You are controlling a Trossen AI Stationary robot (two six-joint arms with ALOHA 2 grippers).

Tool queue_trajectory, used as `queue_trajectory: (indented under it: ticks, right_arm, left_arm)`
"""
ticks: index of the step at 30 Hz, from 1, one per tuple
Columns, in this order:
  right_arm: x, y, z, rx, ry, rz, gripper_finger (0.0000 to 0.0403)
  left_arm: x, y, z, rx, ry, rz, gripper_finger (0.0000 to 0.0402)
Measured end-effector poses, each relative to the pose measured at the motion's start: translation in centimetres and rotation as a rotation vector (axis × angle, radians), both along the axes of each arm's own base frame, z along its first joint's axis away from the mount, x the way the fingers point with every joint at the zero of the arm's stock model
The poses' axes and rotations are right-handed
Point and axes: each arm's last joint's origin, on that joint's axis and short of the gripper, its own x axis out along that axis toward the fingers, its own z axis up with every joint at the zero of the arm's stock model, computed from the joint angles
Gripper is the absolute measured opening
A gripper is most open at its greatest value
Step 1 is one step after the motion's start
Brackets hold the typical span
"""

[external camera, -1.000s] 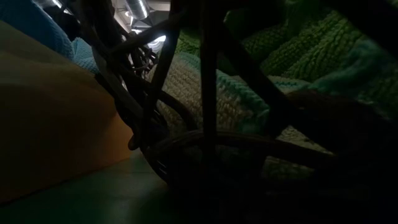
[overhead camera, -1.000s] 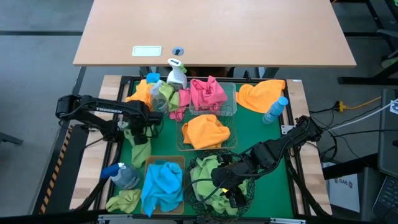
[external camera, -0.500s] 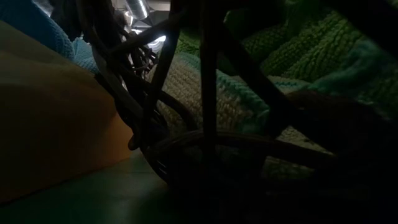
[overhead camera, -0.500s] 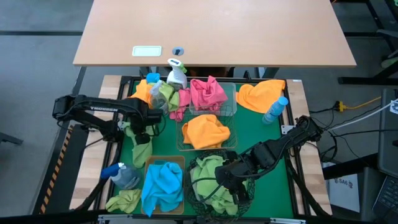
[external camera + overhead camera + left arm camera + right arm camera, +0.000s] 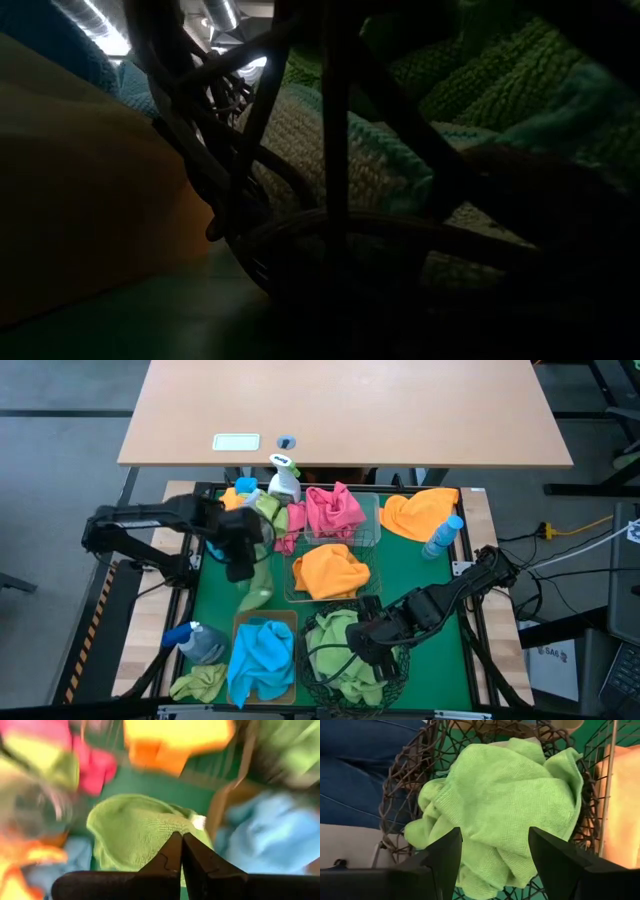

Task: Sort microfiber towel by color & place in baskets
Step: Put the green microfiber towel into the black wire basket

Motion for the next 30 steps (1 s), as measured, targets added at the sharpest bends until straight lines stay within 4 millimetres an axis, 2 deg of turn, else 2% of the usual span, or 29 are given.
queue_trajectory:
  ticks: [7,13,18,22,30]
  right_arm:
    - [0.1,-0.2,0.0,-0.082,-0.048,-0.011,0.023]
    - [0.7,-1.0,0.3,-0.35,-0.22,-0.149,0.023]
    - [1.6,-1.4,1.2,-0.562,-0.417,-0.238,0.023]
    - [2.6,-1.4,2.0,-0.664,-0.515,-0.166,0.023]
    - [5.0,-2.5,3.7,-0.748,-0.669,-0.06,0.023]
  left_arm:
    - [1.2,-0.7,5.5,-0.021,-0.366,0.024,0.0]
    - [2.5,-2.0,7.5,-0.036,-0.596,-0.036,0.0]
    - [3.4,-3.2,7.9,-0.053,-0.668,-0.084,0.0]
    - [4.0,-4.1,7.8,-0.065,-0.679,-0.117,0.0]
    - [6.0,-6.1,6.4,-0.074,-0.636,-0.178,0.0]
